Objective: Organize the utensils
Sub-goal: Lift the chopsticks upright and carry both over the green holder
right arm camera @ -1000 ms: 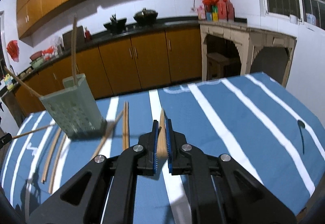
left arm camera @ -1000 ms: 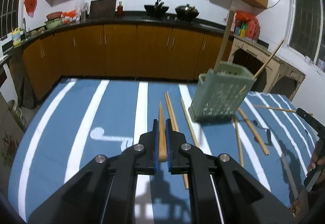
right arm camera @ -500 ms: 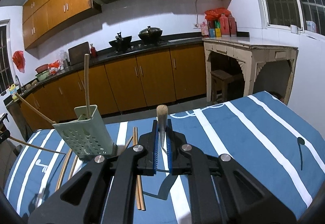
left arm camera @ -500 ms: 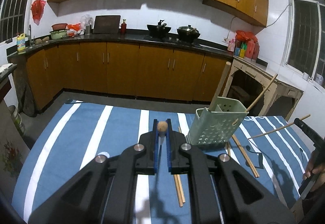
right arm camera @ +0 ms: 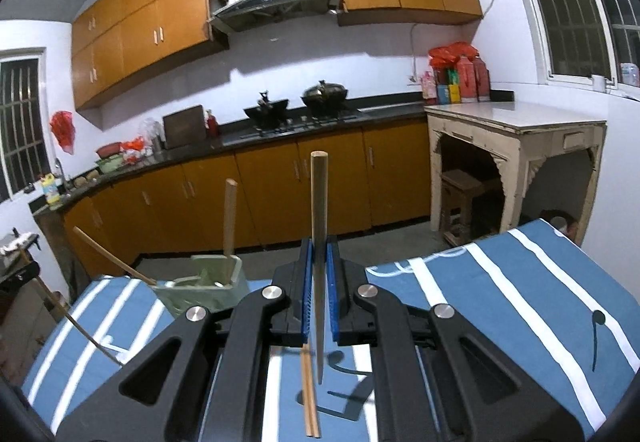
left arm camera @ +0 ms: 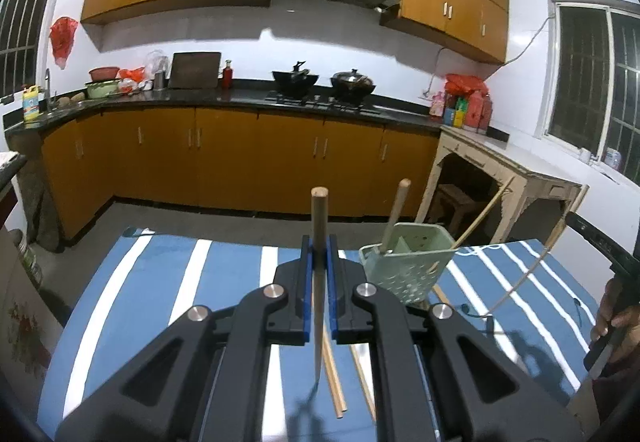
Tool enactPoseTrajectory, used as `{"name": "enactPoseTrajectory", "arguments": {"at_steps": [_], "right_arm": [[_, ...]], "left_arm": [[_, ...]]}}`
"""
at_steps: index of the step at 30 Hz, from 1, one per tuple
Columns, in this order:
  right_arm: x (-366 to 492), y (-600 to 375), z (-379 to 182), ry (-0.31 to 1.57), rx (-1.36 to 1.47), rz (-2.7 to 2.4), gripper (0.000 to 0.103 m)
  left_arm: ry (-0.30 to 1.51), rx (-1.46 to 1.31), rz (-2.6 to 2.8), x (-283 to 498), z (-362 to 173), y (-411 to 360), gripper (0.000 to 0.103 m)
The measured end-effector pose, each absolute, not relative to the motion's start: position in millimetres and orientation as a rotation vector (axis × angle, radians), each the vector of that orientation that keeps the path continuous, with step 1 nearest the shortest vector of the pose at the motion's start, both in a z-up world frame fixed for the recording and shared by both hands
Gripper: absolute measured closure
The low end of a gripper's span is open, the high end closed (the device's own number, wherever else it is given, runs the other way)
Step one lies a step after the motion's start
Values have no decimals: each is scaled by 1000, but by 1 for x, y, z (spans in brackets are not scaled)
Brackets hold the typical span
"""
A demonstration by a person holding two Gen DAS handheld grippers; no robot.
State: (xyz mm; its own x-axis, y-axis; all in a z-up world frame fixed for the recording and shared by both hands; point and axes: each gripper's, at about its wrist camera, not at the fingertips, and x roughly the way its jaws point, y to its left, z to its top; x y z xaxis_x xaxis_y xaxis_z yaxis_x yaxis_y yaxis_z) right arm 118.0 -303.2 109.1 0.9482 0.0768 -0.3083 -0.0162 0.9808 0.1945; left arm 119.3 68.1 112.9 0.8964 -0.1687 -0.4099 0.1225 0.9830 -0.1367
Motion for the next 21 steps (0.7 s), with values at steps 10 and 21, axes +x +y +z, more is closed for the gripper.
{"name": "enactPoseTrajectory", "arguments": {"at_steps": [10, 21], "right_arm": [[112, -284, 149, 246, 249, 184, 95], [128, -249, 175, 117, 216, 219, 95]], "left_arm": [[343, -83, -252, 106, 151, 32, 96], [157, -96, -225, 120, 188, -15, 96]]}}
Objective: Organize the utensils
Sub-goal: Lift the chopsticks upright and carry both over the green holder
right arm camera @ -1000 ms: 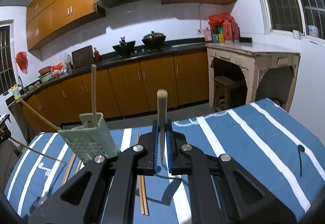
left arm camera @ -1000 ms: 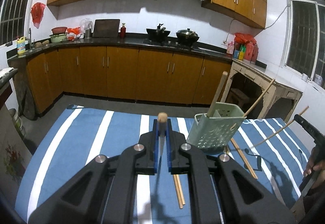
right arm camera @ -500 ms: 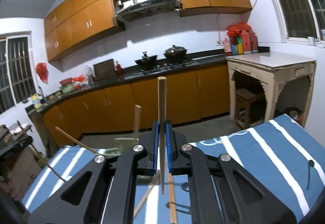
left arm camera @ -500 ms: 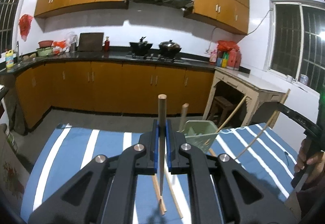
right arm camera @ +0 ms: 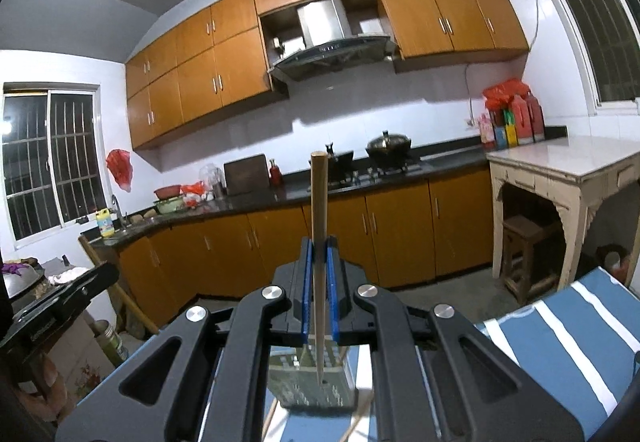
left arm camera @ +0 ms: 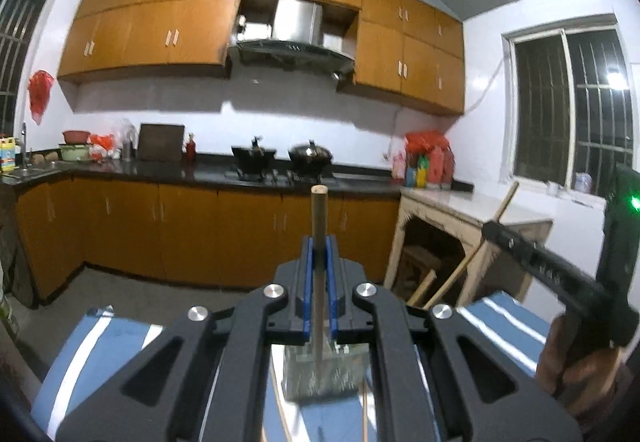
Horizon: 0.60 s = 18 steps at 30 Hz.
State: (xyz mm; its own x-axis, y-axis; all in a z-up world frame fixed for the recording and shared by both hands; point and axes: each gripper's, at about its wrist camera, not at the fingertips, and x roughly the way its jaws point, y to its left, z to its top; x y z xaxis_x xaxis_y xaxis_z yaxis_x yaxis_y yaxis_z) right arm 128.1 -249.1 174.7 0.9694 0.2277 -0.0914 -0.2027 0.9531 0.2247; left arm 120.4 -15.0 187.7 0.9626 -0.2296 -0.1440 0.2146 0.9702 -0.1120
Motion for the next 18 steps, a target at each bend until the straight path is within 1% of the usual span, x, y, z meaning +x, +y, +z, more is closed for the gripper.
{"name": "enactPoseTrajectory", "arguments": {"at_steps": [4, 7, 15, 18], "right_arm": [[138, -238, 176, 60, 195, 200, 95], [148, -233, 168, 60, 194, 199, 95], [175, -227, 135, 152, 205, 196, 95], [180, -226, 128, 175, 216, 202, 95]], "left_arm": [[92, -144, -177, 140, 195, -21, 96], [71, -164, -151, 155, 191, -26, 96], [193, -167, -137, 197, 161, -32, 96], [211, -155, -143, 203, 153, -33, 96]]}}
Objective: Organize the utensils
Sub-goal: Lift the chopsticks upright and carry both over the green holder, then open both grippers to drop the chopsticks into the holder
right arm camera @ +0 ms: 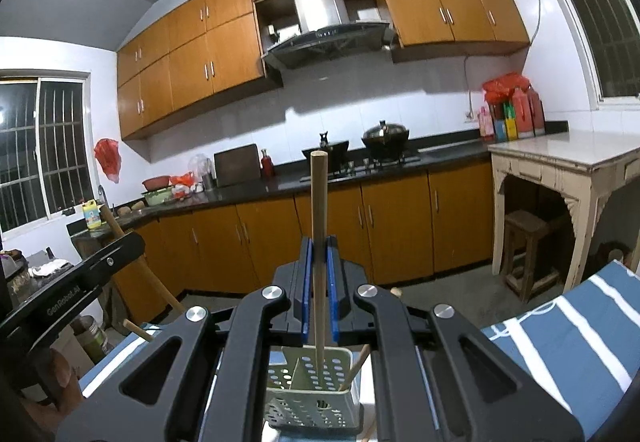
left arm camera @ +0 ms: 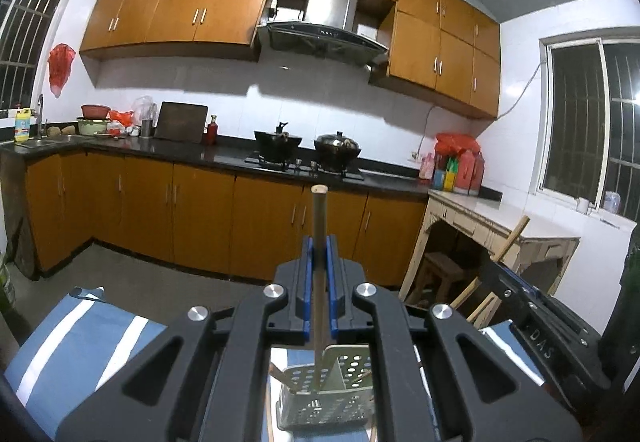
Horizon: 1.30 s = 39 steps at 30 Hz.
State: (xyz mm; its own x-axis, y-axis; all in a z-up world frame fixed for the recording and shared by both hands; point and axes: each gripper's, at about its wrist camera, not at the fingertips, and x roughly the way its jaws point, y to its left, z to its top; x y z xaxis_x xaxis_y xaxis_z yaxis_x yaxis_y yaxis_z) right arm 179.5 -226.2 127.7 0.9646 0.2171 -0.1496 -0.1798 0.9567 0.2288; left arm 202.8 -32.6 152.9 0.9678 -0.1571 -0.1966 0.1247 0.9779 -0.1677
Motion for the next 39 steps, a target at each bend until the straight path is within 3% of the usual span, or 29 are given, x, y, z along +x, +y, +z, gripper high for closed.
{"name": "enactPoseTrajectory", "arguments": {"at_steps": [25, 28, 30, 32, 39], "right_arm": [[190, -213, 110, 259, 198, 213, 95], [186, -214, 112, 259, 195, 214, 93], [182, -217, 114, 255, 198, 206, 80], [180, -220, 115, 246, 201, 199, 70], [159, -230, 121, 225, 197, 177, 68]], "left_arm": [[303, -112, -149, 222, 128, -42, 95], [305, -114, -145, 219, 128, -39, 89], [301, -117, -142, 216, 129, -37, 79], [295, -119, -138, 212, 131, -35, 75], [270, -135, -122, 190, 139, -25, 64]]}}
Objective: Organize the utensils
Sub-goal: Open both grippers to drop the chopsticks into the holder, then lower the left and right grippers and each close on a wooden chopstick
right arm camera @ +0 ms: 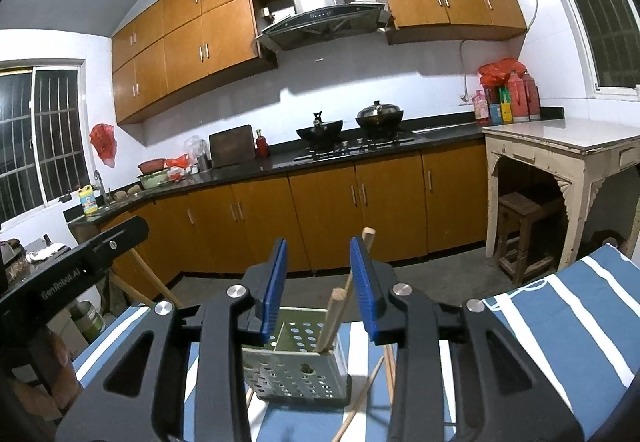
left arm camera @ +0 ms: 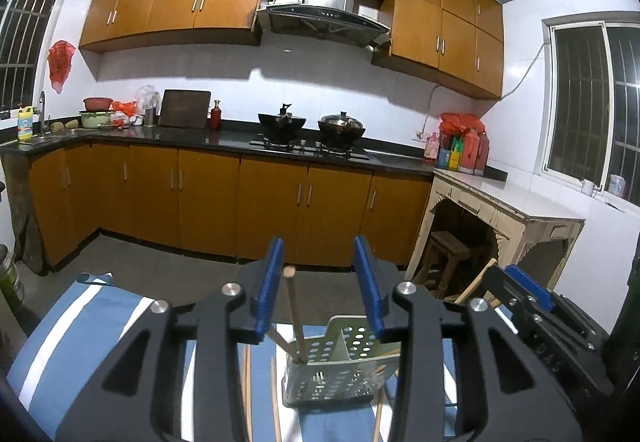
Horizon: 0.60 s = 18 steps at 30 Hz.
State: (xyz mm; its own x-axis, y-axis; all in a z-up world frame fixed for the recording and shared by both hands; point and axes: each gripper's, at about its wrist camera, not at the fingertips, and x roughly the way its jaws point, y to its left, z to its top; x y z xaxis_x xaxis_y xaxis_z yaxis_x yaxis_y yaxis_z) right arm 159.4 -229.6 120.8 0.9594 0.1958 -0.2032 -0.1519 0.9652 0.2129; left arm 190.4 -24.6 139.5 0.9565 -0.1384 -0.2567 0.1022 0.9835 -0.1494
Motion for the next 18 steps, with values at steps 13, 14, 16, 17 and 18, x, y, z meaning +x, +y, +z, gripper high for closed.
{"name": "enactPoseTrajectory", "arguments": {"at_steps": [13, 14, 16, 17, 18], "right_arm": [[121, -259, 88, 313, 177, 102, 65], [120, -262, 78, 340, 177, 91, 65], [120, -268, 60, 386, 182, 68, 65], [121, -272, 49, 415, 188, 55, 65], [121, -274, 42, 435, 194, 47, 65]], "left_arm": [[250, -104, -92, 119, 136, -8, 57], [257, -96, -87, 114, 131, -7, 57], [276, -81, -72, 106, 120, -4, 57], [289, -73, -62, 103, 114, -2, 56], [311, -63, -47, 102, 103, 0, 55]]}}
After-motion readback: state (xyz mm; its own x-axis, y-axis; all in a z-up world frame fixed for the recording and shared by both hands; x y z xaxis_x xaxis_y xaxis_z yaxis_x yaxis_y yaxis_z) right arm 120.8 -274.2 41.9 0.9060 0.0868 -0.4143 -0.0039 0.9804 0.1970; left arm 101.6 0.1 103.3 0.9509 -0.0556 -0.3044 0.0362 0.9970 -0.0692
